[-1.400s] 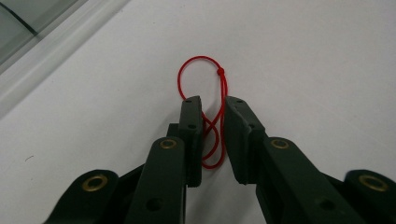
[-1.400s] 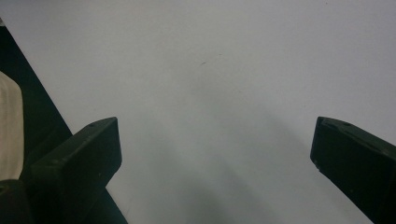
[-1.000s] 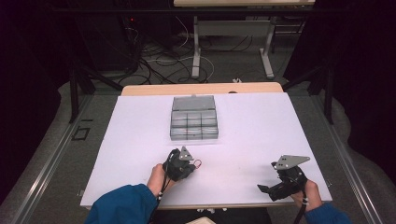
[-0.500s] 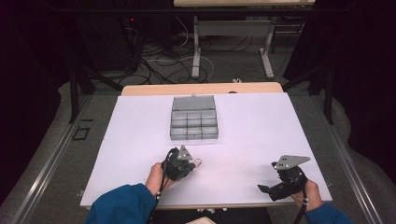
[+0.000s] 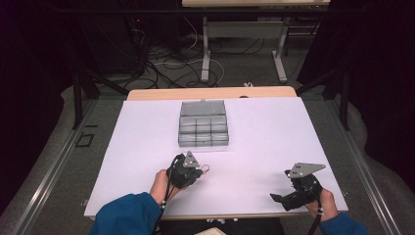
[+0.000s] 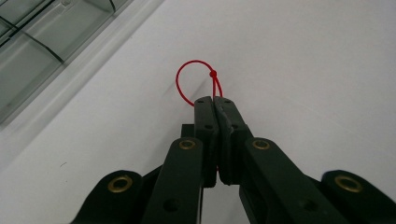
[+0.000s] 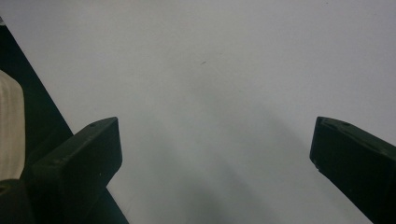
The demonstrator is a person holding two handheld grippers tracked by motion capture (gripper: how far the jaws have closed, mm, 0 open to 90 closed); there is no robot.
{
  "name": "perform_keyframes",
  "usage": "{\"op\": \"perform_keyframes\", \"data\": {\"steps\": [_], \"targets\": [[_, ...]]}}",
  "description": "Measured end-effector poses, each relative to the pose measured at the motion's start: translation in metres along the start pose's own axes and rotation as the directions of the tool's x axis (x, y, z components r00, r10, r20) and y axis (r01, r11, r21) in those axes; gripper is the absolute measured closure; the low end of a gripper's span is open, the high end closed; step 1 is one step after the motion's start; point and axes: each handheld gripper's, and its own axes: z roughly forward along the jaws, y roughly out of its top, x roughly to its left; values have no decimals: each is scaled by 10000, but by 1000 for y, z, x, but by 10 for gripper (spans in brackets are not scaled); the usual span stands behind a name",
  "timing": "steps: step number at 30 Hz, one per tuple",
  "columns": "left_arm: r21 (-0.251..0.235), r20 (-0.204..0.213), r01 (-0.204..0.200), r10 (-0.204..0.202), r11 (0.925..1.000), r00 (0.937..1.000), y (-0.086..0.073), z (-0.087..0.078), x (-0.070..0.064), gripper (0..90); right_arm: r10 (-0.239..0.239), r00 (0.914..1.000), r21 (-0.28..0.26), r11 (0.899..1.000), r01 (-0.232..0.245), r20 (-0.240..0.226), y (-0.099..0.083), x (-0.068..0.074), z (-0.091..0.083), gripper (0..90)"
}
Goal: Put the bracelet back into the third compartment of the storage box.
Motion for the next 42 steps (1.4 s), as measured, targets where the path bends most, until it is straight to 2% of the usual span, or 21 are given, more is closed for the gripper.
{"op": "perform_keyframes", "data": {"steps": [2, 4, 7, 9, 10, 12, 13, 16, 17, 18, 20, 22, 39, 40, 41, 42], "targets": [[150, 71, -54, 53, 9999, 10000, 1, -2, 1, 889, -5, 10000, 61, 10000, 5, -17, 0, 0, 0, 17], [-37, -107, -12, 12, 10000, 9999, 0, -2, 0, 889, 0, 10000, -64, 10000, 0, 29, 0, 0, 0, 17], [101, 20, -45, 44, 9999, 10000, 1, -5, 1, 889, 2, 10000, -59, 10000, -2, 27, 0, 0, 0, 16], [-64, -166, -60, 59, 10000, 9998, 1, -7, 2, 889, -1, 10000, -56, 10000, 1, 25, 0, 0, 0, 16], [65, -3, -83, 83, 9999, 10000, 1, -9, 3, 889, -1, 10000, -58, 10000, 1, 24, 0, 0, 0, 16], [-85, -215, -48, 46, 10000, 9998, 1, -10, 4, 889, 19, 10000, -51, 10000, -18, 34, 0, 0, 0, 17], [-21, -129, -38, 37, 10000, 9999, 1, -12, 5, 889, 8, 10000, -53, 10000, -8, 22, 0, 0, 0, 17], [-143, -306, -73, 69, 9999, 9995, 1, -14, 6, 889, -7, 10000, 70, 10000, 7, -13, 0, 0, 0, 16], [5, -143, -72, 72, 10000, 9999, 1, -16, 7, 889, -13, 10000, 66, 10000, 13, -15, 0, 0, 0, 16], [-177, -300, -45, 40, 9998, 9995, 1, -16, 7, 889, -13, 10000, 66, 10000, 13, -15, 0, 0, 0, 16], [-106, -335, -56, 52, 9999, 9994, 1, -19, 8, 889, -20, 10000, 66, 10000, 20, -15, 0, 0, 0, 17], [-244, -455, -37, 25, 9997, 9990, 1, -20, 9, 889, -41, 10000, 70, 10000, 41, -48, 0, 0, 0, 17], [-364, -658, -251, 227, 9990, 9976, 7, -27, 14, 889, -34, 10000, 73, 10000, 34, -32, 0, 0, 0, 17], [-253, -538, -181, 167, 9995, 9984, 8, -28, 14, 889, -5, 10000, 43, 10000, 5, 19, 0, 0, 0, 18], [-438, -682, -187, 157, 9989, 9975, 9, -27, 14, 889, -18, 10000, 78, 10000, 18, -8, 0, 0, 0, 17], [-405, -671, -204, 176, 9990, 9976, 9, -28, 15, 889, -33, 10000, 78, 10000, 33, -30, 0, -1, 0, 17]]}}
